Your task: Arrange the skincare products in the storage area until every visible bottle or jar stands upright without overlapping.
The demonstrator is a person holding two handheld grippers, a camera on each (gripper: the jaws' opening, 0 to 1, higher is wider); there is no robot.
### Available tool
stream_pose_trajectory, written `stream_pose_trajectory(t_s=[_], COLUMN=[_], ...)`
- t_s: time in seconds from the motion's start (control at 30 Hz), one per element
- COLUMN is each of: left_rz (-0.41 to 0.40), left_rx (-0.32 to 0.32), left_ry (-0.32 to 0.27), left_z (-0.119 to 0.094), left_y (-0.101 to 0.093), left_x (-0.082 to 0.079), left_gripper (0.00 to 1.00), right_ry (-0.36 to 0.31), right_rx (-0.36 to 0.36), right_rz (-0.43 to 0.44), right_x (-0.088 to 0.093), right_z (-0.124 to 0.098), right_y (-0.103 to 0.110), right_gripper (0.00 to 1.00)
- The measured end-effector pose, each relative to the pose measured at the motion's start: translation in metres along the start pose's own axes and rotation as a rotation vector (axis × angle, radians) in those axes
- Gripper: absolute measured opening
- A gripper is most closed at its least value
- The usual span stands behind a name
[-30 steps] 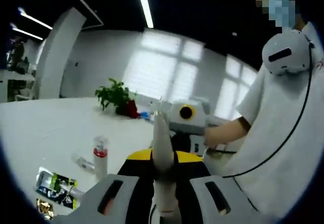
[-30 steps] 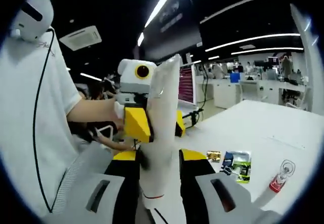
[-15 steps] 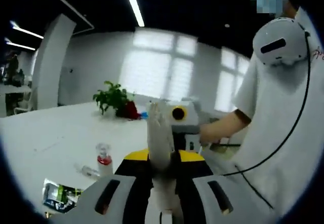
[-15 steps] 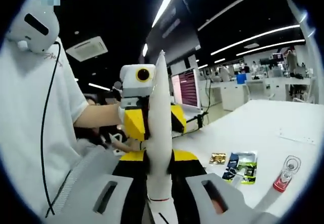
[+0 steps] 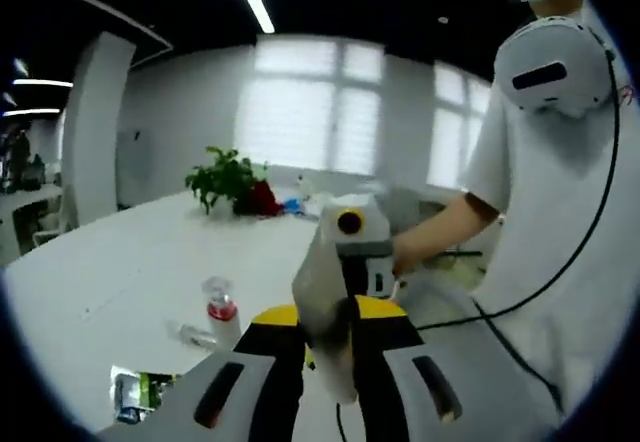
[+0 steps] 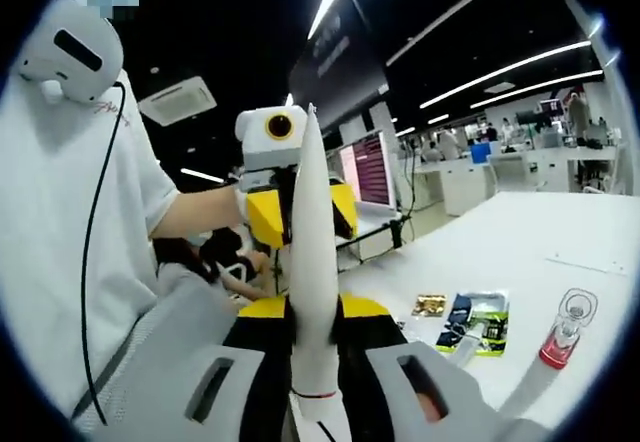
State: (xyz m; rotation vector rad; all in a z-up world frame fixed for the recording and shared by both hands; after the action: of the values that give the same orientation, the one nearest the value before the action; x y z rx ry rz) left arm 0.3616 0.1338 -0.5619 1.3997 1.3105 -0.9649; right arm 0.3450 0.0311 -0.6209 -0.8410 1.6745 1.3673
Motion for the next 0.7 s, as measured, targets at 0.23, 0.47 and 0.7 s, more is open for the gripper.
stream_pose_trajectory(t_s=[0.23,0.47,0.7], left_rz=[0.084,0.108,0.139], left_rx=[0.049,0.068,0.052], left_ry=[0.139,0.127,0.105], left_z=[0.026,0.039,0.055], left_y=[0.000,0.011,0.024], left_x=[0.013,0.020,0.031], left_gripper=[0.09,0.08,0.08], right_ry=[0.080,0.072,0.060], right_rx=[0.076,0.136,0.228], right_rz=[-0.030,-0.033,-0.028], right_x=[0.017,0.018,0.020], right_z=[-0.008,-0.020,-0.028], right_y=[-0.017,-0.030,-0.050], right_gripper=[0.20,0.21,0.23])
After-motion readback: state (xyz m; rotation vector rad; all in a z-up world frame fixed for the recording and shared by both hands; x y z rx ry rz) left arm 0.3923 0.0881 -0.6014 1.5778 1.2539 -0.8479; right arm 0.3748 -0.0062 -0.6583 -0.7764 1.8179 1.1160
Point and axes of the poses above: the point that each gripper's makers call its tool centre point, and the gripper's own axes: z roughly forward along the fingers, y roughly to its left, x roughly out of its underside, the point moved 7 cm from there along -z, roughly backward along the fingers, and after that the axes turned 15 degrees about z, right-handed, at the moved point
